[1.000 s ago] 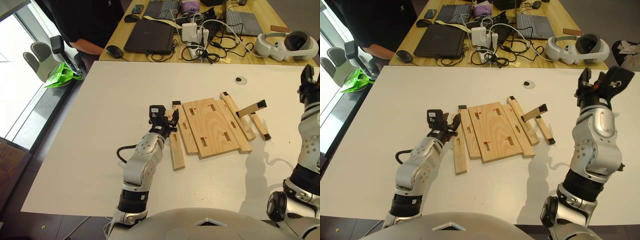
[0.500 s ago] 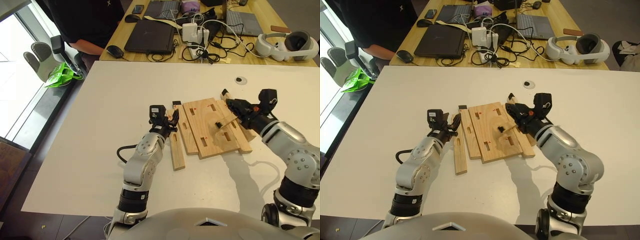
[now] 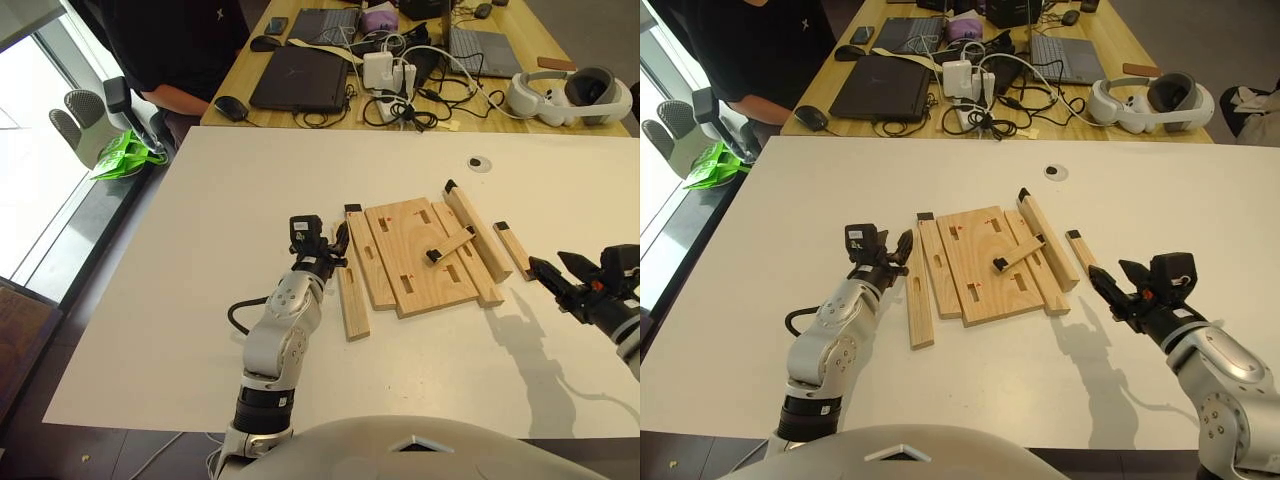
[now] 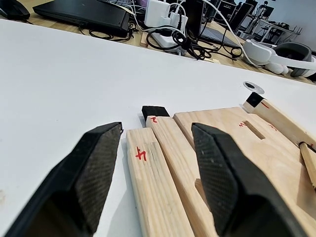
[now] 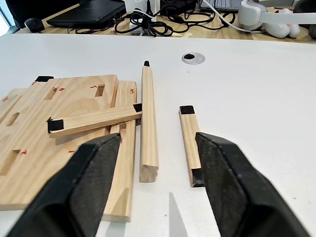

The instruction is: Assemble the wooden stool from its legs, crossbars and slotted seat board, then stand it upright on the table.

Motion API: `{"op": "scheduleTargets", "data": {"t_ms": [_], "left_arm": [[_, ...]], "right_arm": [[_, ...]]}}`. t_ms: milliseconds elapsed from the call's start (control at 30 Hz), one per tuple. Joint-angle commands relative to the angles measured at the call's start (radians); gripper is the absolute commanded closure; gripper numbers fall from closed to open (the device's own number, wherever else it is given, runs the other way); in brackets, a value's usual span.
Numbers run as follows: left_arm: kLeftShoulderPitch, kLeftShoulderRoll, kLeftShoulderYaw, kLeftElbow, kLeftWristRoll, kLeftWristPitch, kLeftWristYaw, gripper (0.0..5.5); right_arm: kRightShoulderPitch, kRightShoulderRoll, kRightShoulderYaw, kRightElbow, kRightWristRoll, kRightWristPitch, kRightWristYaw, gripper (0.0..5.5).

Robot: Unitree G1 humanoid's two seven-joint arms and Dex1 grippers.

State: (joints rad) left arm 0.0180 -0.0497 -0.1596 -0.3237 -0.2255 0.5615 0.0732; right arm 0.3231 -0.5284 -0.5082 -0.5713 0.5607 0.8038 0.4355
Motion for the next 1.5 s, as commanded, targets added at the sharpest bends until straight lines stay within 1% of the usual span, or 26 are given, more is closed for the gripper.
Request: {"op": "scheduleTargets", "data": {"t_ms": [33,233,400,567,900,1133,1267,1433,1500], "left_arm": [[-0.012,-0.023,-0.002,0.001,0.007,0.003,-0.003,2.91],[-0.026,-0.025,-0.01,0.013,0.01,0.007,-0.009,2.91],[-0.029,-0.042,-0.014,0.017,0.012,-0.003,0.006,2.91],[-0.04,-0.059,-0.024,0.031,0.011,-0.018,0.021,2.91],[-0.052,-0.074,-0.051,0.056,0.005,-0.049,0.049,2.91],[-0.061,-0.072,-0.063,0.072,-0.003,-0.06,0.05,2.91],[-0.064,-0.068,-0.068,0.079,-0.005,-0.061,0.045,2.91],[-0.064,-0.07,-0.066,0.08,-0.005,-0.065,0.05,2.91],[-0.065,-0.07,-0.066,0.081,-0.006,-0.065,0.051,2.91]], "right_arm": [[-0.053,-0.003,0.044,0.12,-0.015,-0.041,0.028,2.69],[-0.067,-0.027,0.064,0.196,0.062,-0.019,0.128,2.69],[-0.11,-0.077,0.097,0.305,0.002,-0.067,0.161,2.69],[-0.168,-0.094,0.155,0.411,-0.04,-0.123,0.209,2.69],[-0.203,-0.156,0.269,0.531,-0.138,-0.183,0.289,2.69],[-0.257,-0.112,0.302,0.584,-0.174,-0.228,0.272,2.69],[-0.276,-0.088,0.305,0.576,-0.156,-0.223,0.275,2.69],[-0.32,-0.104,0.331,0.602,-0.166,-0.198,0.289,2.69],[-0.334,-0.129,0.362,0.616,-0.19,-0.176,0.296,2.69]]}}
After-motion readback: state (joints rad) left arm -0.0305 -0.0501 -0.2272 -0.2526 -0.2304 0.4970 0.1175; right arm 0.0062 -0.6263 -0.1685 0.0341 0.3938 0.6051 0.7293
